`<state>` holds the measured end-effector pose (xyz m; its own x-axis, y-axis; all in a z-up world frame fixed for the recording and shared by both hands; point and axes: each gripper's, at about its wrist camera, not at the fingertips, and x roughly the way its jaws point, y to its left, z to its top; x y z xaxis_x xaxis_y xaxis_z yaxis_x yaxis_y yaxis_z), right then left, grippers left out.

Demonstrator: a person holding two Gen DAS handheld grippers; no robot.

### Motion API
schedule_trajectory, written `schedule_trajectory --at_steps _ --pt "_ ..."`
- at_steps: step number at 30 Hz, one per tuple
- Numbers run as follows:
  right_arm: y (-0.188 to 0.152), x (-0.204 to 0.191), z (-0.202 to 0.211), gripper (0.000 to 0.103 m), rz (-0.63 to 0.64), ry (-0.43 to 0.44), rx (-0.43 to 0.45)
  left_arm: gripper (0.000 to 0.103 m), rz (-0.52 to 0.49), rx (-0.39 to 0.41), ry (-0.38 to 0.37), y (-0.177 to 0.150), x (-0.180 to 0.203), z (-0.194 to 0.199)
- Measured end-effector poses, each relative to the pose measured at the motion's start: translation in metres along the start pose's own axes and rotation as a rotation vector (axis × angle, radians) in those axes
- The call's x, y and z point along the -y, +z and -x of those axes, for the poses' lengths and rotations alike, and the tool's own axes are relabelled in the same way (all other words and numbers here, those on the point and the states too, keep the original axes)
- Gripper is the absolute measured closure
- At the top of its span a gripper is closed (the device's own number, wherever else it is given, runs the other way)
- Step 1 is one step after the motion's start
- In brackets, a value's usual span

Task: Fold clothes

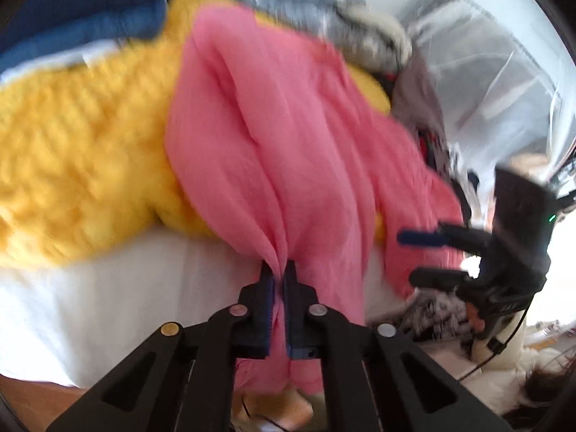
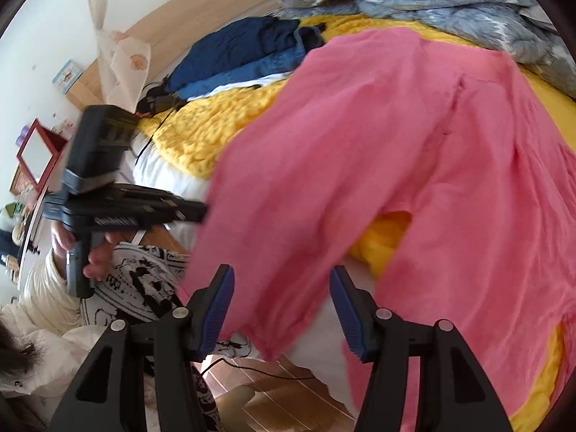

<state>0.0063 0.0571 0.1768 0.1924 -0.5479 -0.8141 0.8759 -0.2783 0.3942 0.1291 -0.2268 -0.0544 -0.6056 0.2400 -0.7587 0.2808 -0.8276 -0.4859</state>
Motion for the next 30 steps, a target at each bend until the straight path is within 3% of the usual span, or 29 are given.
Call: schedule_trajectory --at_steps 3,8,15,18,22,30 --pt "-0.002 0.012 0.009 0.046 -0.055 -0.007 0.034 0.1 0.072 0.178 -0.03 0.009 -0.014 0.042" --pt "-0.006 0.024 0.02 0.046 -0.105 -0.006 0.064 0.1 0.041 0.287 -0.081 0.018 -0.007 0.081" --pt "-0.008 0.008 -0.006 0.045 -0.076 0.042 0.001 0.1 0.02 0.223 -0.073 0.013 0.006 0.059" --pt "-0.012 -0.007 -0.031 0.045 -0.066 0.072 -0.047 0.1 0.068 0.197 -0.053 0.011 -0.004 0.047" --pt "-0.018 -0.031 -0.065 0.045 -0.048 0.175 -0.119 0.1 0.141 0.236 -0.05 0.009 -0.023 0.053" --pt "-0.002 -0.033 -0.083 0.045 -0.11 0.167 -0.017 0.1 0.151 0.216 -0.072 0.0 -0.033 0.052"
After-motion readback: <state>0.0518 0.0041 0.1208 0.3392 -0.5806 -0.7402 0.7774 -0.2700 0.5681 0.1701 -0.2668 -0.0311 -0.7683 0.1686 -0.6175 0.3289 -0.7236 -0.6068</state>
